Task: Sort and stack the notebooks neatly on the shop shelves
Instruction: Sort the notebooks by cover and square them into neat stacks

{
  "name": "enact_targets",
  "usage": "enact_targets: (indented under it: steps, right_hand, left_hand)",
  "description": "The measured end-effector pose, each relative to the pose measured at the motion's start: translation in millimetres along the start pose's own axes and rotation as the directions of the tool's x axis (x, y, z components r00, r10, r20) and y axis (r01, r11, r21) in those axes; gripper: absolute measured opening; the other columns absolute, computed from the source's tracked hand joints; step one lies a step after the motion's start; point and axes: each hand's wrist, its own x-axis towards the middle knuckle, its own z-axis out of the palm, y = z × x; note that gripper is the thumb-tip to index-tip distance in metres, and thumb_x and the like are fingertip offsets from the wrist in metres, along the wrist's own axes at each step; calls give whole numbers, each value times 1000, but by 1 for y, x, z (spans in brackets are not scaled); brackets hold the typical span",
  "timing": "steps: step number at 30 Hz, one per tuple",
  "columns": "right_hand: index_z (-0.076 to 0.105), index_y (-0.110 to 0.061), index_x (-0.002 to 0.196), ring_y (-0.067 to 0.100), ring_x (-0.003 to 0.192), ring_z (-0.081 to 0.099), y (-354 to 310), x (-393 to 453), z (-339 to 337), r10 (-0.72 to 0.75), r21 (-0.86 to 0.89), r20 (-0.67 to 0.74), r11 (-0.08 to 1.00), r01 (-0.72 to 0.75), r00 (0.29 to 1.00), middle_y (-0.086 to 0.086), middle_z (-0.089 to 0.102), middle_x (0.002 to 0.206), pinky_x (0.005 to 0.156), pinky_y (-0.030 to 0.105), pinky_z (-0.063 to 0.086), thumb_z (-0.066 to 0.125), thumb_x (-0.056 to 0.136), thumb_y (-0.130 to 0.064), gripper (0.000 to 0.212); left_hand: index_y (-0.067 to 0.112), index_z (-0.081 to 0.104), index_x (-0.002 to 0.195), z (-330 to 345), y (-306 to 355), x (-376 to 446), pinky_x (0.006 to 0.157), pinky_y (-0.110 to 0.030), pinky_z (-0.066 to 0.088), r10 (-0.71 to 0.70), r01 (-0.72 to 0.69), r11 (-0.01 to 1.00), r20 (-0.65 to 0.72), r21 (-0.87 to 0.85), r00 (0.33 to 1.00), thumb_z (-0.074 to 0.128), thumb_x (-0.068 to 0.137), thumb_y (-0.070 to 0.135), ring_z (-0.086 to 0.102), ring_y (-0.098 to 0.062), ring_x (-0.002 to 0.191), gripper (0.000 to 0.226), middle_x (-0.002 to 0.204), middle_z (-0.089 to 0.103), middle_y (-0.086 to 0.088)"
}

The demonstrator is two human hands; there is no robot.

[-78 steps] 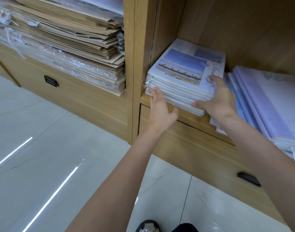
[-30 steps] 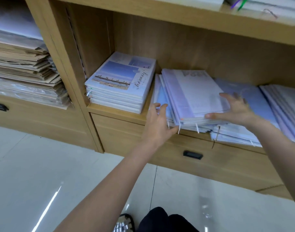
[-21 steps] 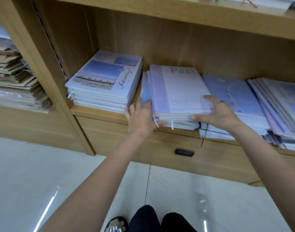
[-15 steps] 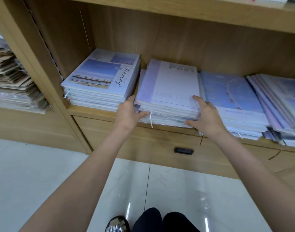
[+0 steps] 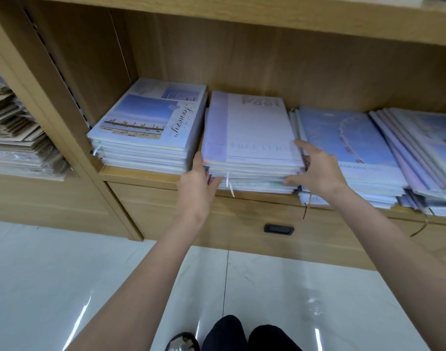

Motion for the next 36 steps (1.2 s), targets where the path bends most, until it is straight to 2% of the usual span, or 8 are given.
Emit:
enact_targets:
  steps: [4,9,14,18,21,29,33,36]
  right_hand:
    - [33,-24,144,22,118,55,2,-3,-5,22,245,81,969,-41,996,9,58,128,103,37,43,82,66,-6,93]
    - [40,-24,140,23,119,54,-4,-3,-7,30,317,76,947,-53,997,13,56,129,101,36,44,81,67,-9,85]
    - [35,-19,143,19,110,55,-5,-1,-10,47,359,78,931,-72,996,11,57,126,99,33,43,77,73,-7,82]
    - [50,-10,128,22,111,56,-2,-2,-1,-9,246,90,969,-14,996,6,60,122,99,35,44,75,76,-16,58]
    - [57,-13,118,27,106,58,0,-3,4,-12,222,39,975,3,999,10,65,114,96,43,46,72,80,-24,43]
    - [50,-10,124,30,98,60,-1,-8,2,-17,162,-24,987,21,1000,18,64,109,86,43,50,69,82,-32,51]
    - [53,-9,115,13,62,50,-8,-7,-8,-66,133,-109,988,80,992,2,55,66,56,23,40,64,88,-24,32]
    - [50,-8,121,21,84,59,-5,-5,-7,7,176,-4,984,-6,1000,7,65,93,71,29,48,70,83,-21,45]
  left_hand:
    - [10,58,116,-15,-8,7,62,-19,38,7,4,987,67,-163,998,75,77,19,62,-20,73,43,73,59,0]
    - [3,60,120,-23,-14,15,71,-8,46,-74,121,899,125,-422,989,69,82,7,61,11,60,40,85,66,10]
    - [1,55,126,-21,-14,17,76,3,40,-97,116,890,64,-442,993,64,85,5,58,-6,100,42,114,65,-8]
    - [2,58,124,-18,-12,13,69,5,37,-70,75,925,26,-372,997,62,87,6,61,4,85,37,95,70,-1]
    - [3,63,117,-15,-7,8,58,-2,36,4,-2,968,9,-252,1000,58,89,5,65,-5,68,28,75,66,-5]
    - [6,56,126,-13,-1,7,77,-15,39,-24,13,967,-41,-253,999,55,89,1,64,-24,99,38,115,66,-12]
    - [9,55,128,-14,2,6,84,-22,45,-41,30,958,-32,-284,999,53,90,0,64,-20,100,40,118,65,-8]
    - [10,47,135,-17,2,6,88,-23,48,-53,70,943,60,-326,997,51,88,-3,62,-16,105,49,122,62,-5]
